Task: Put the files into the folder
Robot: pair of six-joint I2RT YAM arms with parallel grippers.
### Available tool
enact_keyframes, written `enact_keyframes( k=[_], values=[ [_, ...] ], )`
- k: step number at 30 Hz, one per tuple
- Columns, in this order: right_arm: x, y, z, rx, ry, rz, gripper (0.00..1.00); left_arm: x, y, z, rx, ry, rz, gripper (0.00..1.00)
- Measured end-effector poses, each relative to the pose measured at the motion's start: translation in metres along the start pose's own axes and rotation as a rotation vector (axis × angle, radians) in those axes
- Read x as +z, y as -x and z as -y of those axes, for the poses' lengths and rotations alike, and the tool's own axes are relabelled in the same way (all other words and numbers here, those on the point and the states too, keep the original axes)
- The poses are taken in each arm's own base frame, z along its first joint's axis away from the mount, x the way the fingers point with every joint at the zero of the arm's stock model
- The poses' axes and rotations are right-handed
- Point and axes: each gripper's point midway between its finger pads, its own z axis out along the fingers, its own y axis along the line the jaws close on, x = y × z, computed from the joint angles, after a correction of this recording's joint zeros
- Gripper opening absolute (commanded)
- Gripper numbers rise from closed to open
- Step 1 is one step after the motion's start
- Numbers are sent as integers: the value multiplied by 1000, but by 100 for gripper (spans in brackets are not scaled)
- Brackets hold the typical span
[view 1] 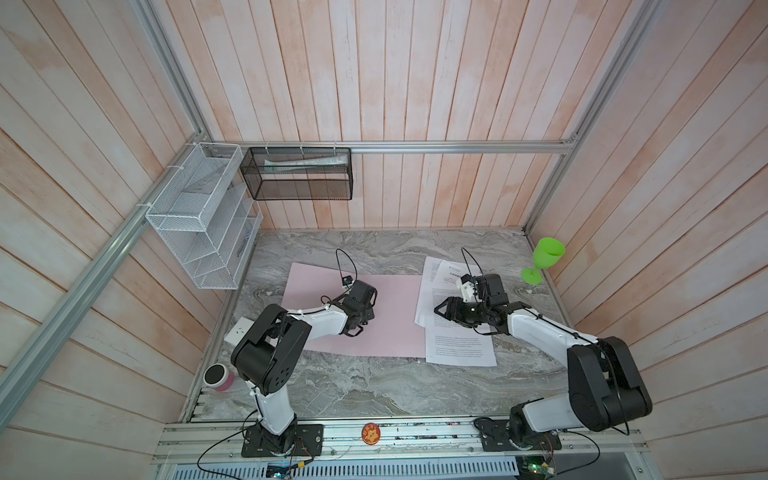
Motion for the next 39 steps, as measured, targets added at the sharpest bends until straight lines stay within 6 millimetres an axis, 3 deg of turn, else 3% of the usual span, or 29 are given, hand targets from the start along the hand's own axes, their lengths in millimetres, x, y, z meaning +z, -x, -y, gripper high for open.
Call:
enact_keyframes(
  k=[7, 9, 13, 17, 20, 24, 28, 32, 39],
  values=[
    [-18, 21, 18, 3, -49, 72, 67, -1, -3, 10, 6, -9, -13, 23],
    [-25, 28, 27, -3, -86, 105, 70, -1, -3, 10, 8, -8, -16, 32],
    [-49, 49, 44, -57, -191, 223, 78, -6, 1, 12, 17, -9, -15, 65],
    [-83, 68, 66, -48, -294, 372, 75, -26, 18, 23, 40, -45, 18, 72],
    [-104, 75, 96, 19, -362, 437, 71, -50, 40, 49, 65, -150, 61, 75],
    [-107, 52, 128, 116, -372, 430, 68, -79, 59, 105, 102, -368, 93, 75],
    [-101, 24, 138, 188, -328, 400, 66, -90, 48, 151, 156, -547, 61, 75],
    [-97, 13, 140, 230, -284, 386, 65, -81, 23, 181, 204, -660, -12, 75],
    [-78, -7, 140, 275, -209, 314, 61, -46, -27, 200, 249, -737, -162, 73]
  ],
)
